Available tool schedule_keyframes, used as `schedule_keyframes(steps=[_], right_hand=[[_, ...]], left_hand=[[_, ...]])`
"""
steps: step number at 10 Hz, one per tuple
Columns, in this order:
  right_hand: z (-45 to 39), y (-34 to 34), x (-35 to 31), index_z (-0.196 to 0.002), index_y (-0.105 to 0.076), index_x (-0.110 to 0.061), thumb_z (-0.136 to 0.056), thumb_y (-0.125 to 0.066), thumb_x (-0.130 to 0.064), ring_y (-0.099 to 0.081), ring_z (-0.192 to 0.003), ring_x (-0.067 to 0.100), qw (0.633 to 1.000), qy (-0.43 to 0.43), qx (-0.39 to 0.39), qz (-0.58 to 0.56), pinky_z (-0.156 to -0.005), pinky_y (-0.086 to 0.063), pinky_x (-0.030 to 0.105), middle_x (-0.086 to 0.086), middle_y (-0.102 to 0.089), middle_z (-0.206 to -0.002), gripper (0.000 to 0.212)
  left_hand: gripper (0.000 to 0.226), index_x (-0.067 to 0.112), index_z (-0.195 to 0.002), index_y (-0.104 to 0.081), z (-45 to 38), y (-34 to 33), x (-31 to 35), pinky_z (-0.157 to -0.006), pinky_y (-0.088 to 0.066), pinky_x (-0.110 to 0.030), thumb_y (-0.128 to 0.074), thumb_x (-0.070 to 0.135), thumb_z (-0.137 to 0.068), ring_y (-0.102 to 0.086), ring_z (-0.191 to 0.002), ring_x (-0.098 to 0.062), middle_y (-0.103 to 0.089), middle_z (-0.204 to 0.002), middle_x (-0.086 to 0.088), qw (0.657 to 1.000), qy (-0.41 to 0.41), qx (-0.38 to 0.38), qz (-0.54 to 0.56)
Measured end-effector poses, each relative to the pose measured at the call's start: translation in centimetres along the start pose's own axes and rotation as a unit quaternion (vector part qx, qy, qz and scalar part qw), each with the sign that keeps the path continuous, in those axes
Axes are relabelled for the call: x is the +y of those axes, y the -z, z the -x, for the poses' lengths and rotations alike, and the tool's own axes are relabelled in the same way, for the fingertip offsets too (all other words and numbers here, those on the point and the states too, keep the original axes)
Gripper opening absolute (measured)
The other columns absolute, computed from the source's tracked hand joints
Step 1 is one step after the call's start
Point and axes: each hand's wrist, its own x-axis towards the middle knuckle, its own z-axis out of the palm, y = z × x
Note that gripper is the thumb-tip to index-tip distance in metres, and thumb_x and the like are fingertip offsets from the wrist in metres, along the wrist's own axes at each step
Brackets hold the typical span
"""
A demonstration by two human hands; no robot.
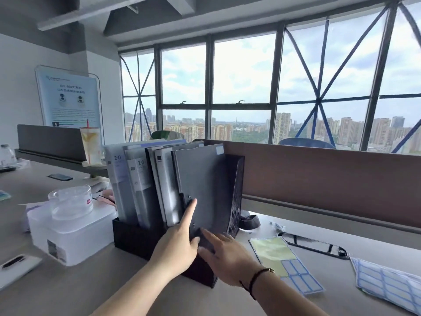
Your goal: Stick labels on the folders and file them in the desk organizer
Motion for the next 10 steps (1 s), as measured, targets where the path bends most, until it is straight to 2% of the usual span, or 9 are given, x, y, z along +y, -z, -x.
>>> schedule_keyframes(steps=[1,2,3,5,6,7,8,9,10], right_hand=[[0.6,-0.9,-0.1,-0.159,-0.003,-0.021,-0.092,-0.046,-0.066,0.002,-0.153,0.013,0.999,-0.003,-0.037,0.024,-0.121,-0.001,0.026,-0.007,-0.004,-0.166,0.092],[0.6,-0.5,-0.2,-0.159,0.004,-0.019,-0.091,-0.049,-0.064,0.011,-0.152,0.01,0.997,-0.005,-0.065,0.036,-0.118,0.005,0.024,-0.009,0.005,-0.166,0.097],[0.9,-1.1,-0.3,-0.159,-0.001,-0.019,-0.092,-0.05,-0.062,0.012,-0.151,0.009,0.999,-0.006,-0.046,0.012,-0.12,0.003,0.025,-0.009,0.001,-0.167,0.094],[1.6,-1.2,-0.8,-0.159,-0.003,-0.02,-0.092,-0.052,-0.059,0.012,-0.151,0.006,0.999,-0.013,-0.033,-0.003,-0.121,-0.001,0.025,-0.011,-0.001,-0.166,0.092],[2.7,-0.3,-0.9,-0.159,0.0,-0.021,-0.091,-0.058,-0.053,0.011,-0.151,0.007,0.998,-0.001,-0.054,0.019,-0.121,-0.002,0.027,-0.011,0.006,-0.166,0.095],[4.2,0.8,-0.7,-0.159,0.002,-0.025,-0.089,-0.064,-0.046,-0.009,-0.153,0.016,0.995,0.002,-0.085,0.056,-0.121,-0.019,0.033,-0.012,0.01,-0.166,0.098],[5.7,2.2,-1.0,-0.159,-0.002,-0.028,-0.091,-0.063,-0.042,-0.027,-0.148,0.02,0.993,-0.001,-0.102,0.056,-0.115,-0.03,0.035,-0.014,0.006,-0.166,0.092],[7.3,3.2,-0.8,-0.159,-0.012,-0.029,-0.092,-0.062,-0.04,-0.028,-0.147,0.018,0.995,0.007,-0.094,0.045,-0.115,-0.03,0.033,-0.012,-0.007,-0.166,0.084],[8.9,4.2,-0.3,-0.156,-0.021,-0.035,-0.091,-0.061,-0.042,-0.032,-0.145,0.019,0.997,-0.006,-0.07,0.02,-0.115,-0.032,0.037,-0.01,-0.017,-0.164,0.076]], left_hand=[[0.086,0.055,-0.151,0.0,0.5,0.0,-0.5,-0.073,-0.05,-0.029,-0.062,0.041,-0.093,-0.063,-0.081,-0.014,-0.064,-0.093,0.001,1.0,-0.002,0.005,0.014],[0.082,0.057,-0.149,-0.006,0.7,0.2,-0.8,-0.087,-0.05,-0.029,-0.063,0.041,-0.093,-0.065,-0.102,-0.016,-0.067,-0.103,0.001,1.0,-0.007,0.002,0.018],[0.079,0.053,-0.151,-0.012,0.9,0.2,-1.1,-0.094,-0.045,-0.024,-0.064,0.039,-0.093,-0.057,-0.123,-0.014,-0.063,-0.128,-0.005,1.0,-0.009,0.002,0.027],[0.077,0.059,-0.147,-0.013,0.7,0.2,-2.3,-0.09,-0.047,-0.027,-0.064,0.043,-0.091,-0.061,-0.107,-0.015,-0.062,-0.111,-0.002,1.0,-0.001,0.006,0.015],[0.071,0.055,-0.147,-0.024,0.8,0.4,-2.0,-0.089,-0.046,-0.025,-0.065,0.039,-0.091,-0.062,-0.109,-0.015,-0.066,-0.115,-0.004,1.0,0.006,0.004,0.011],[0.056,0.038,-0.146,-0.044,0.9,0.1,-1.6,-0.099,-0.041,-0.023,-0.064,0.033,-0.093,-0.054,-0.126,-0.013,-0.059,-0.138,0.003,1.0,-0.012,-0.002,0.005],[0.053,0.029,-0.144,-0.047,1.3,-0.6,-0.5,-0.104,-0.043,-0.031,-0.06,0.037,-0.093,-0.051,-0.129,-0.018,-0.057,-0.138,-0.001,0.999,-0.003,0.0,-0.044],[0.056,0.031,-0.142,-0.045,2.3,-0.7,2.1,-0.087,-0.049,-0.037,-0.06,0.046,-0.09,-0.048,-0.125,-0.027,-0.047,-0.136,-0.006,0.991,0.053,0.034,-0.12],[0.054,0.025,-0.131,-0.055,3.1,-1.0,4.5,-0.081,-0.051,-0.04,-0.066,0.048,-0.083,-0.044,-0.119,-0.033,-0.043,-0.132,-0.011,0.978,0.021,0.114,-0.171]])
